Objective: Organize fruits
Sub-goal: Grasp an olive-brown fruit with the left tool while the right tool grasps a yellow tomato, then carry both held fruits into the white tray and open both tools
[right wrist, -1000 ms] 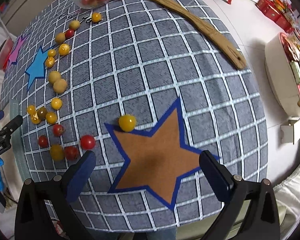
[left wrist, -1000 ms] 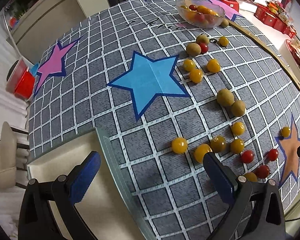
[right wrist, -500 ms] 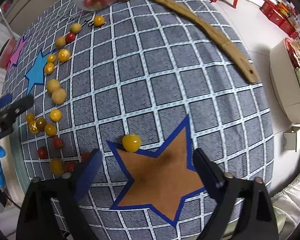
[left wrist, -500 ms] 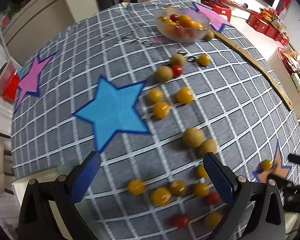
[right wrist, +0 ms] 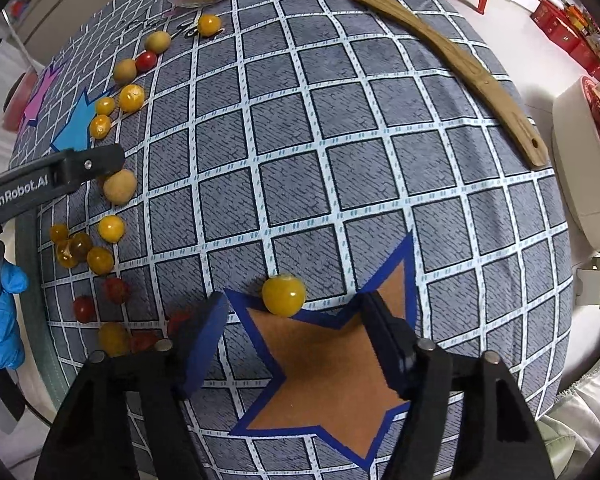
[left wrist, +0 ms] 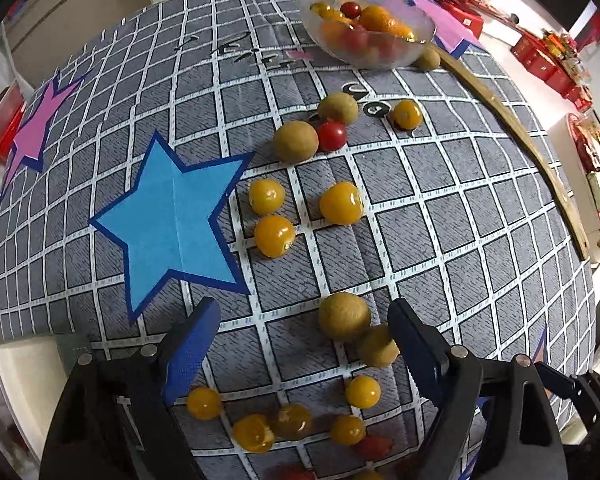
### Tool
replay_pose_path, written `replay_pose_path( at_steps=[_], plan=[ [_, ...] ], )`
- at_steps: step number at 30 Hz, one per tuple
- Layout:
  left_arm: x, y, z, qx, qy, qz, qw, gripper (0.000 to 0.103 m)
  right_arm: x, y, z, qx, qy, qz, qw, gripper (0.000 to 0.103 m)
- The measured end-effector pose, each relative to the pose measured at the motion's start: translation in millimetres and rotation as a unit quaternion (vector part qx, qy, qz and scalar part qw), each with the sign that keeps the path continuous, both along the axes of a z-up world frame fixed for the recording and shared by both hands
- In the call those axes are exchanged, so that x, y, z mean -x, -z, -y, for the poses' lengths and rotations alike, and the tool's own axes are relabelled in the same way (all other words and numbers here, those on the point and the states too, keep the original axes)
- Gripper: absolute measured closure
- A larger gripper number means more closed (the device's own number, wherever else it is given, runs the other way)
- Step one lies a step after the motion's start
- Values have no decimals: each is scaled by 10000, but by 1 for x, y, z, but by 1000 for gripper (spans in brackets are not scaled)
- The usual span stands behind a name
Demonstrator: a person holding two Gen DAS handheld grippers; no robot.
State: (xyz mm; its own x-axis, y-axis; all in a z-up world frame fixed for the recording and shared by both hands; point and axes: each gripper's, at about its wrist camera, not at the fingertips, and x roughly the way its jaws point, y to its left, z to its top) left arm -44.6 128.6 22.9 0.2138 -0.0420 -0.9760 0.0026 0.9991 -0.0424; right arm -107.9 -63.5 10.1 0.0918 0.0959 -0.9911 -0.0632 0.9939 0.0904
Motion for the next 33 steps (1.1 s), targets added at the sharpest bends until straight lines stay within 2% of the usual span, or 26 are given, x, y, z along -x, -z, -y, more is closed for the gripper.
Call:
replay_pose_path(
  at_steps=[2, 5, 7, 8, 9, 10, 11, 17, 25, 33],
  plan=[
    [-3, 2, 3, -69, 30, -39, 10000, 33, -1, 2, -3, 46, -23, 37, 10000, 34],
    [-6, 11, 10, -160, 3, -201, 9997, 41, -6, 3, -14, 141, -108, 77, 9998, 44],
    [-5, 11, 11, -138, -24, -149, 9998, 47, -8, 4, -25, 208, -180, 115, 9996, 59],
    [-3, 10, 12, -131, -12, -124, 9998, 54, -9, 5, -34, 214, -218, 142, 9994, 65],
    [-3, 8, 12, -122, 32, -73, 9999, 59, -8, 3, -40, 186, -251, 156, 9994, 79],
    [0, 7, 14, -107, 67, -47, 9999, 70, -8, 2, -43, 145, -271, 162, 9994, 81],
    [1, 7, 17, -87, 79, -44, 9999, 73, -9, 1, -45, 90, -258, 167, 9995, 81],
    [12, -8, 6, 296, -51, 60, 9995, 73, -14, -7, -36, -373, 41, 128, 9992, 81],
    [38, -34, -5, 424, -170, 271, 9986, 73, -20, -15, -44, -632, 103, 109, 9979, 81],
    [60, -47, -36, 431, -329, 415, 9977, 73, -13, -34, -27, -669, -14, 135, 9977, 81]
  ],
)
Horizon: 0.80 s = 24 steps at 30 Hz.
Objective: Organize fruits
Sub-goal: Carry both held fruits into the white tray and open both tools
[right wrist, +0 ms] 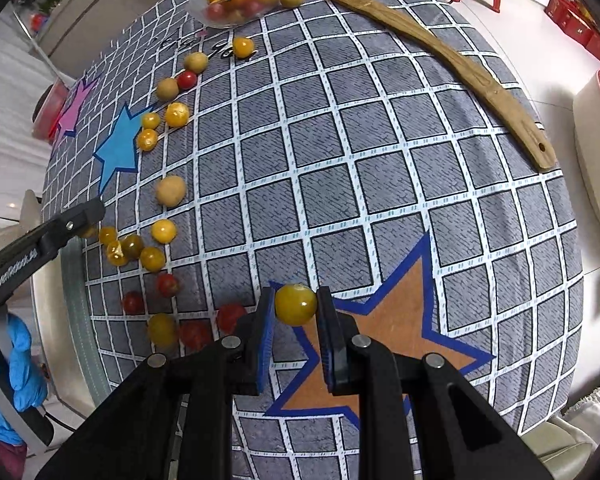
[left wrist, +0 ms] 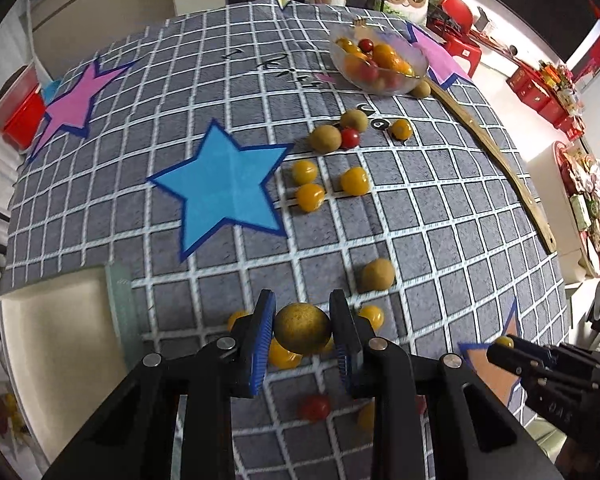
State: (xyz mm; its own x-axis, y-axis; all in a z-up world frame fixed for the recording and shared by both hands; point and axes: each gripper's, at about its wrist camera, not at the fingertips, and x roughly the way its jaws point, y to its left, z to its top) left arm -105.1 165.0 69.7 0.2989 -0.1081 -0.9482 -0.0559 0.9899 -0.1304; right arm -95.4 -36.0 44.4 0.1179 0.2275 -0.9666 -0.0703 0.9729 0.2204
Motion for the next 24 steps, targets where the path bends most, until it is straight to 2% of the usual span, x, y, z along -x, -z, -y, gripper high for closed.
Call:
replay_pose_path(
  at_steps=[9, 17, 24],
  plan=[
    [44, -14, -46, -5, -476, 83, 9988, 73, 8, -18, -29, -51, -410, 111, 9991, 81],
    [85, -14, -101, -207, -1051, 51, 9942, 73, 13, -31, -103, -167, -1145, 237, 9930, 81],
    [122, -1, -159, -392, -1675, -100, 9850, 73, 21, -33, -179, -296, -1838, 216, 9823, 81]
  ],
)
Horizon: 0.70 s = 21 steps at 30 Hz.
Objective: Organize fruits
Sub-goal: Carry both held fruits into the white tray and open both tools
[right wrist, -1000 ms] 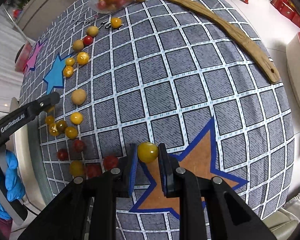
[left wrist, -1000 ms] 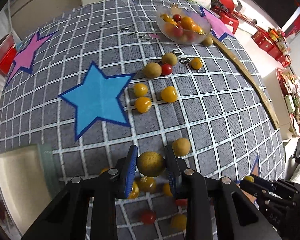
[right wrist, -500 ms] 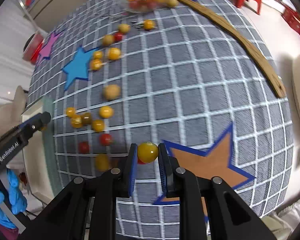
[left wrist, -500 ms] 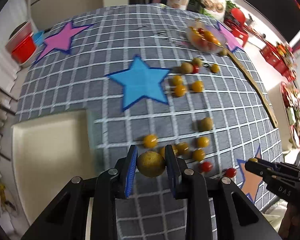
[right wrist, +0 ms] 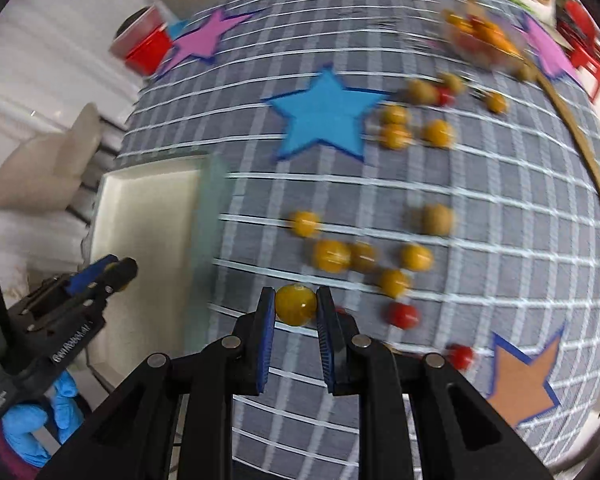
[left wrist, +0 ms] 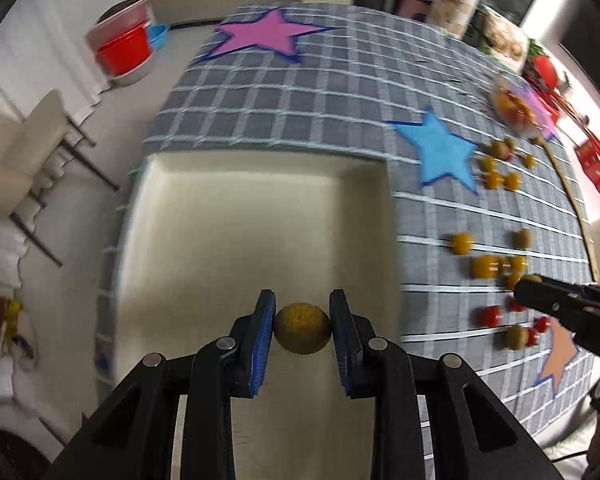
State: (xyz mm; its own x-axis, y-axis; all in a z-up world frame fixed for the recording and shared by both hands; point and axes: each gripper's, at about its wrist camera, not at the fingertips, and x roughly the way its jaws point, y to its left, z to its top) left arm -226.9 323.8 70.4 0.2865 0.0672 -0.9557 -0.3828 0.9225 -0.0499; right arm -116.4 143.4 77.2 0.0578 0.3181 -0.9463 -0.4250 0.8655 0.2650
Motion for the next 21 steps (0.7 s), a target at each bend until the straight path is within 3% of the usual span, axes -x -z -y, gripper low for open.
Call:
replay_pose_path(
  at_steps=[10, 21],
  plan=[
    [11, 32, -47, -256, -369, -250, 9987, 73, 0, 17, -107, -137, -788, -150, 9967, 81],
    [15, 50, -60, -340, -426, -345, 9979, 73, -5, 54, -156, 183, -972, -338, 9945, 81]
  ],
)
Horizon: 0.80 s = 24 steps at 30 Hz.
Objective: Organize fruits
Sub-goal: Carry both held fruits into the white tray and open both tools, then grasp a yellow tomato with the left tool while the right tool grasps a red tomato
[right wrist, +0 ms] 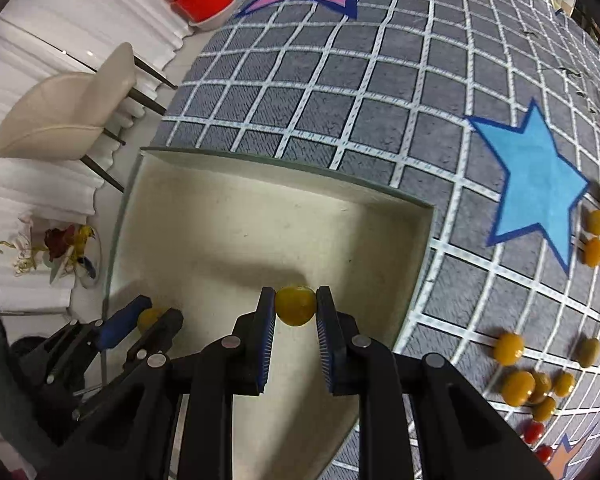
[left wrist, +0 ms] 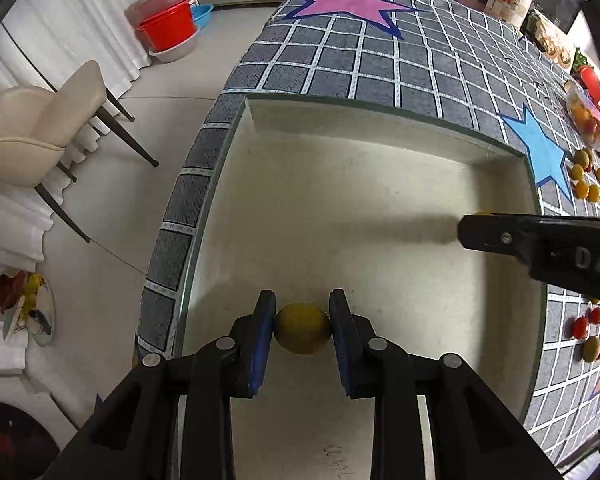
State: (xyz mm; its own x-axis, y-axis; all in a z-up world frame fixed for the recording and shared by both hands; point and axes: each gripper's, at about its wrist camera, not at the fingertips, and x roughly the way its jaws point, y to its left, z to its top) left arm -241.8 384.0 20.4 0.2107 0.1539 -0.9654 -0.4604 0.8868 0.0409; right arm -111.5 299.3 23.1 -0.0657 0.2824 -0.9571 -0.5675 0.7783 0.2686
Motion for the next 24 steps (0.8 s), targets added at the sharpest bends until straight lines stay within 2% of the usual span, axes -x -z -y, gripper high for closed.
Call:
replay_pose_path(
  at_steps=[6, 7, 8, 9, 10, 11, 12, 13, 15, 16, 21, 24],
  plan=[
    [-1, 2, 3, -149, 141, 20, 9998, 73, 4, 10, -13, 93, -44, 66, 9999, 80],
    [-1, 2, 3, -204, 163, 8, 9997, 62, 4, 10, -15, 101, -54, 72, 9999, 80],
    [0, 0, 5, -246, 171, -4, 9996, 31, 4, 11, -20, 102, -51, 71, 9999, 80],
    [2, -3, 5, -331, 142, 52, 9993, 20, 5, 12, -22, 95, -46, 60, 9999, 79],
    [5, -8, 6, -447, 103, 198, 9988, 16, 5, 13, -26, 82, -44, 34, 10000, 75],
    [4, -10, 6, -432, 116, 255, 9987, 16, 4, 14, -27, 49, -51, -5, 10000, 73],
    [4, -11, 7, -423, 134, 221, 9988, 16, 3, 14, -29, 39, -59, -27, 10000, 62],
    [4, -10, 7, -432, 157, 142, 9988, 16, 3, 13, -30, 44, -61, -19, 10000, 45],
    [4, -11, 7, -393, 191, 90, 9990, 16, -3, 4, -27, -38, -25, 5, 10000, 27],
    [5, -12, 7, -388, 200, 94, 9990, 16, -3, -1, -25, -141, 10, 14, 9999, 24],
    [6, -26, 13, -461, 396, 119, 9981, 16, -7, -34, -10, -529, 131, 159, 9984, 23],
    [-1, -39, 24, -484, 613, 223, 9967, 16, -11, -53, 16, -600, 333, 326, 9971, 23]
  ],
)
